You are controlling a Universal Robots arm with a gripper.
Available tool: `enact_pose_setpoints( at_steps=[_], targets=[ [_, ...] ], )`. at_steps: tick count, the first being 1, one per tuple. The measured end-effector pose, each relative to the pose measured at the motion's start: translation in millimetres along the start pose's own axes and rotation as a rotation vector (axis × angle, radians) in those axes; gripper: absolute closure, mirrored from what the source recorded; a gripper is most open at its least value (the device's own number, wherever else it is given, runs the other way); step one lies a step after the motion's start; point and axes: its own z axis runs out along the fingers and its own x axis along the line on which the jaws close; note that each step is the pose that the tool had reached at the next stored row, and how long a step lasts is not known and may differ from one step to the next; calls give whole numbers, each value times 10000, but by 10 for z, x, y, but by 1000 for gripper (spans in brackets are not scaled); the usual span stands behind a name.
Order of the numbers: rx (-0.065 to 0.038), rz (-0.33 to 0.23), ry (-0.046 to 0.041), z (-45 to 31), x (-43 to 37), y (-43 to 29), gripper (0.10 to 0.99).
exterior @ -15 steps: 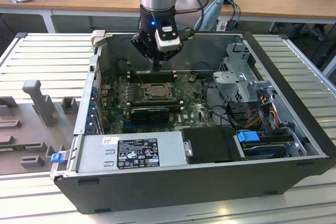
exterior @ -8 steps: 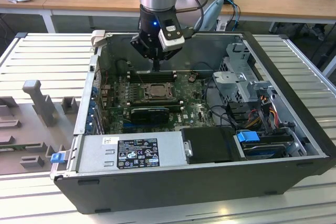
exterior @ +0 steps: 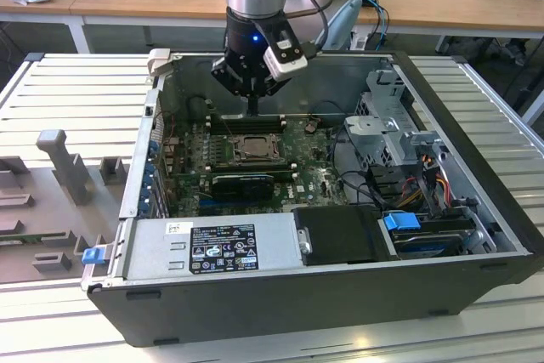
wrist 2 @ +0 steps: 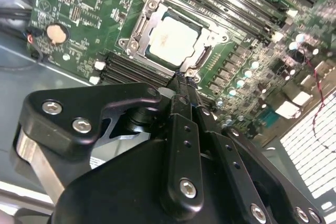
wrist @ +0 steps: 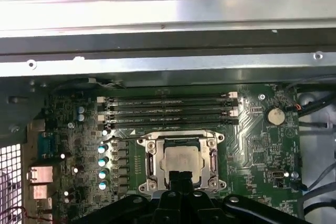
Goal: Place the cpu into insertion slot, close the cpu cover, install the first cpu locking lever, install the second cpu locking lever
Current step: 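Install the first cpu locking lever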
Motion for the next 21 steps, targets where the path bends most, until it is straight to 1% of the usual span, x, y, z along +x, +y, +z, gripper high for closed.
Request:
enact_pose_setpoints(
  at_steps=[2, 6, 9, 10, 15, 19, 21],
  targets=[
    [-1, -114, 6, 0, 8, 1, 980],
    [-13, -119, 6, 3, 130, -3, 980],
    [-21, -121, 7, 8, 201, -6, 980],
    [-25, -119, 8, 10, 240, -7, 980],
    [-47, -118, 11, 27, 359, -11, 980],
    [-53, -117, 37, 65, 373, -13, 980],
    [-53, -117, 37, 103, 383, -10, 980]
  ],
)
